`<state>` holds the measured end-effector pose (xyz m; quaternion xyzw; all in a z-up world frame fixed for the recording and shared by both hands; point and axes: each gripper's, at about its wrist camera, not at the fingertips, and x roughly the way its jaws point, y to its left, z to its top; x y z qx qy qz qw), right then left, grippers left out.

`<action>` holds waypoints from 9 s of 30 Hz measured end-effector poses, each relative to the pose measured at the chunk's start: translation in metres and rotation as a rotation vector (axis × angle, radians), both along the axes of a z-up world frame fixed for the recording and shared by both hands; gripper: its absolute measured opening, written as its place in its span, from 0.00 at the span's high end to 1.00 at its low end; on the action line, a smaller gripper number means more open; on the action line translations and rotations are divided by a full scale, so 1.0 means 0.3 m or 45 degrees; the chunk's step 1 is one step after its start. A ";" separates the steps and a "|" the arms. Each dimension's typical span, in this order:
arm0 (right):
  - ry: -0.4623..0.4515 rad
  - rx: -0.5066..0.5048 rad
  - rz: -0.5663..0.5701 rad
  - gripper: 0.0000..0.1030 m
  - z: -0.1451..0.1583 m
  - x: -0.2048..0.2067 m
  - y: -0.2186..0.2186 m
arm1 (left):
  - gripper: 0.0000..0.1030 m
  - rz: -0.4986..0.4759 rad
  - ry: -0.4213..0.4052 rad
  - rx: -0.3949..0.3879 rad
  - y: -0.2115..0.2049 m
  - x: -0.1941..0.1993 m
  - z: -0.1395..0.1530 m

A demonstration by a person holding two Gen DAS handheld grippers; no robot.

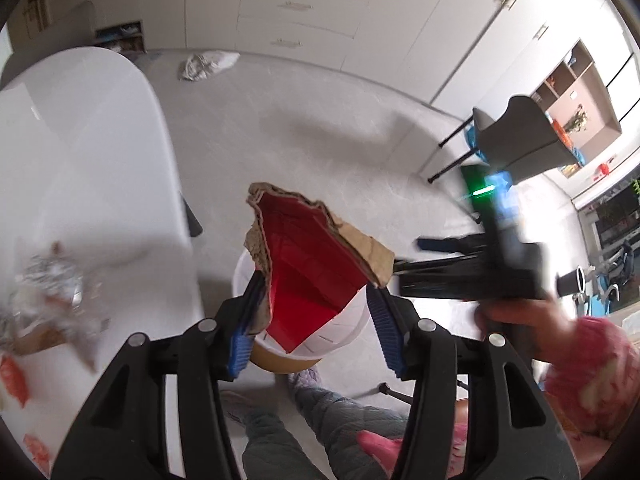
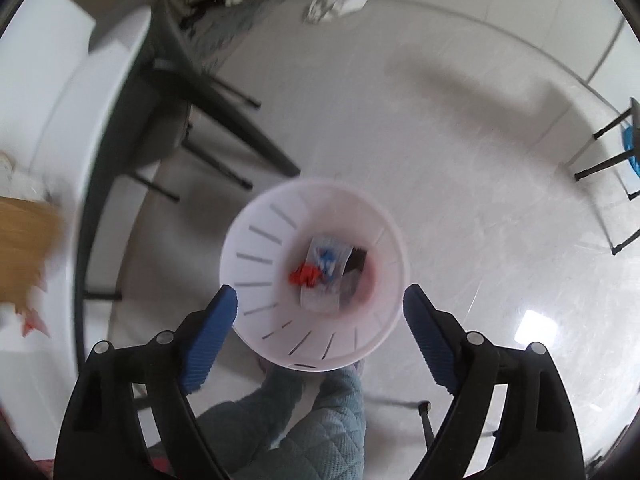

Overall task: Collect trash
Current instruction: 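Lower the brown paper bag over the bin and open the left gripper, then return to the table and grasp the pink crumpled tissue with the left gripper, then grasp the yellow-blue sponge with the right gripper while the left carries the tissue to the bin, then open both grippers over the bin to drop the sponge and pink tissue, then grasp the red snack packet on the table with the left gripper, then grasp the crumpled white paper with the right gripper while the left holds the packet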

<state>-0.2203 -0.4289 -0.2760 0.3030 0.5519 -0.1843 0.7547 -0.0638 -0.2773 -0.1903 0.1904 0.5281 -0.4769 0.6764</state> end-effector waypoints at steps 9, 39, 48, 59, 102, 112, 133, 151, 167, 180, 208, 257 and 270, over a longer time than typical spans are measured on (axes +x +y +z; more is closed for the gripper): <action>-0.088 -0.026 -0.075 0.15 0.109 -0.095 -0.087 | 0.35 -0.002 0.114 0.167 -0.183 -0.031 -0.266; -0.317 -0.294 0.164 0.14 0.496 0.001 0.133 | 0.11 0.214 -0.084 -0.139 0.114 -0.032 0.215; -0.517 -0.324 0.487 0.08 0.668 0.201 0.431 | 0.08 0.628 -0.270 -0.152 0.567 0.071 0.371; -0.529 -0.242 0.785 0.08 0.673 0.389 0.778 | 0.08 1.075 -0.234 -0.002 1.070 0.218 0.191; -0.154 -0.129 1.212 0.43 0.230 1.150 1.663 | 0.62 1.552 -0.267 0.208 1.646 0.378 0.175; -0.157 -0.109 1.267 0.70 0.223 1.145 1.676 | 0.62 1.520 -0.274 0.220 1.645 0.418 0.172; -0.106 -0.196 0.464 0.68 0.320 0.260 0.432 | 0.62 0.591 -0.139 -0.057 0.673 0.166 0.284; -0.015 -0.093 0.081 0.19 0.119 0.027 0.039 | 0.62 0.147 -0.082 0.119 0.044 -0.002 0.102; -0.086 -0.095 -0.014 0.15 0.212 -0.084 -0.047 | 0.21 0.137 0.104 0.233 -0.134 -0.027 -0.114; -0.331 -0.213 0.111 0.05 0.528 0.026 0.094 | 0.08 0.456 -0.261 -0.056 0.208 0.017 0.359; -0.430 -0.233 0.575 0.03 0.684 0.374 0.649 | 0.08 0.877 -0.349 0.192 0.944 0.430 -0.001; -0.050 -0.146 1.099 0.55 0.207 1.139 1.297 | 0.54 1.163 -0.246 0.063 1.301 0.432 0.248; -0.417 -0.141 0.704 0.54 0.655 0.632 0.716 | 0.54 0.828 -0.258 -0.075 0.952 0.316 0.383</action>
